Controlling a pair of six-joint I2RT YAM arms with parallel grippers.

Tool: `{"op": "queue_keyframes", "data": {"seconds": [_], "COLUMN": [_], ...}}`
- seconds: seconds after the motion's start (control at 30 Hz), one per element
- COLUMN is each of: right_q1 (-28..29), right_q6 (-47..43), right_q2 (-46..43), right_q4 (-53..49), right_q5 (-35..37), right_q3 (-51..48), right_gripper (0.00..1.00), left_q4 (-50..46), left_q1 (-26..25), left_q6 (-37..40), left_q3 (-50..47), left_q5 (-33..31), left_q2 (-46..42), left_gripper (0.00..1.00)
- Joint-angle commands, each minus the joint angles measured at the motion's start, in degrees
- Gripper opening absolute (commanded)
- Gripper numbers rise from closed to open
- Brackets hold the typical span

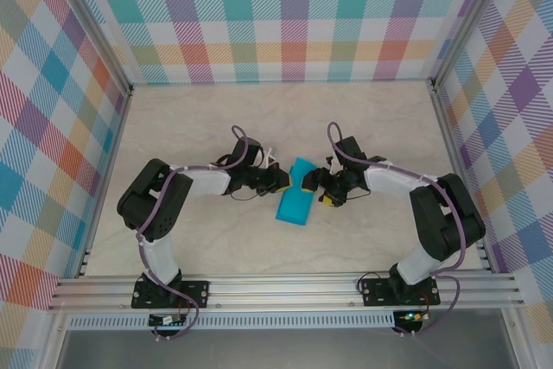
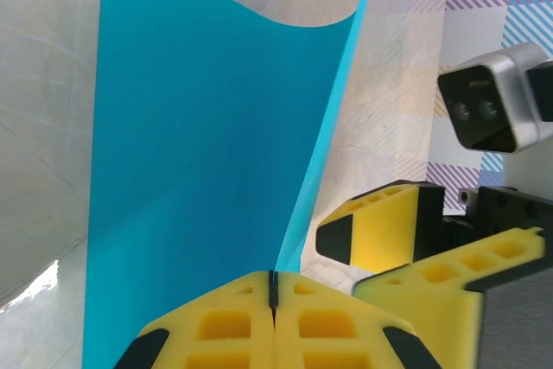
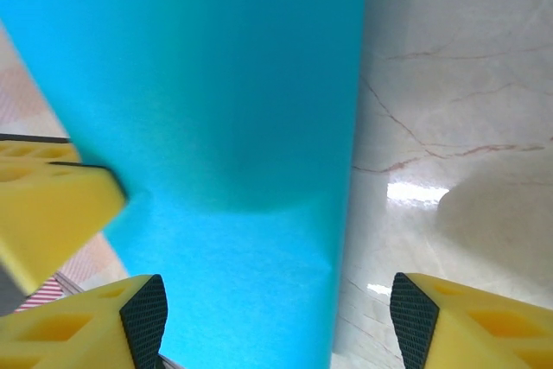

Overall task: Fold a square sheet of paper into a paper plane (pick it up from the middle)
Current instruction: First fold in half a square sheet of paper at the center of the table.

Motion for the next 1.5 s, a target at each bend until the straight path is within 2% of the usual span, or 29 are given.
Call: {"op": "queue_keyframes", "data": {"seconds": [0.0,0.1,0.47,0.8,1.1,1.23,1.47], "right_q1": [-0.32,-0.32,-0.32,0.28,1.17,1.44,1.36], "right_q6": [1.82,2.58,2.75,3.39,3.11,3.08,4.44], "right_q2": [-1.22,-1.22,-2.22,0.65,4.15,5.32,3.06], "right_q4": [3.6,5.79,3.63,6.76,7.69,7.7,10.31], "right_q5": [-2.65,-2.94,1.26,-1.75,-2.87,-2.63,-2.69], "right_q3": [-1.34,-2.29,-3.19,-3.07,-1.06,-0.28,-2.15], "right_gripper": [0.72,0.72,0.71,0.65,0.63,0.59,0.65], "left_q4": [4.7,6.75,-6.39,-7.91,-7.08,-4.38,0.27], "left_q1": [-0.77,-0.77,-0.77,-0.77,-0.79,-0.73,-0.77], "left_q6": [-1.82,-2.99,2.31,2.61,2.37,1.11,-3.0], "left_q3": [0.62,0.5,2.33,2.95,3.89,3.83,2.51], "left_q5": [3.16,4.62,-2.66,-4.27,-2.91,0.25,3.98], "left_q2": [1.42,2.09,0.09,0.45,1.35,2.18,2.91], "left_gripper": [0.01,0.01,0.01,0.01,0.04,0.05,0.03]}}
